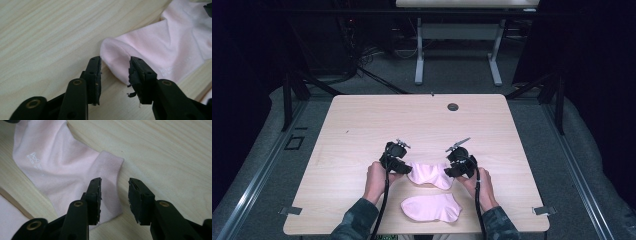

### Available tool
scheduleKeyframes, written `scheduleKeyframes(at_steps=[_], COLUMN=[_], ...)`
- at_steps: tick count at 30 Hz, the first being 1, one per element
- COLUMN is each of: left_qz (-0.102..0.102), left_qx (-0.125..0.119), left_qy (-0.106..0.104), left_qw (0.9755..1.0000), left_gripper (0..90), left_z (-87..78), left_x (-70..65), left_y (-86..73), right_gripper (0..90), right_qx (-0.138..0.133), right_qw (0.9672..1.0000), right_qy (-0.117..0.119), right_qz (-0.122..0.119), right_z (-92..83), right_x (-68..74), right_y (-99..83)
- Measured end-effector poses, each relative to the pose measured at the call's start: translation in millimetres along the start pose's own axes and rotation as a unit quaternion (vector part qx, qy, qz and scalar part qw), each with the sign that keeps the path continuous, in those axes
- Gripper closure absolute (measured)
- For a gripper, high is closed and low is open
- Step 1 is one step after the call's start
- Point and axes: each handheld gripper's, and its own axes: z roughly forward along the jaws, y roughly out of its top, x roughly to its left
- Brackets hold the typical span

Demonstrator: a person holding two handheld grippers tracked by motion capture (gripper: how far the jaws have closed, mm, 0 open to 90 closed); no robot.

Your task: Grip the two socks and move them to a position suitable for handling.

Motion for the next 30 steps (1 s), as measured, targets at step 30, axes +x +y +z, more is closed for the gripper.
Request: scheduleKeyframes(at_steps=[30], left_qz=[-0.011], left_qx=[-0.034], left_qy=[-0.003], left_qw=[0.9994], left_gripper=[74.3], left_z=[-15.5], left_x=[-15.1], left_y=[-48.2], right_gripper=[77.2], right_qx=[0.025], right_qw=[0.9997], right_qy=[0.009], right_qz=[0.001], right_z=[4.5], right_x=[-7.6], right_y=[-2.0])
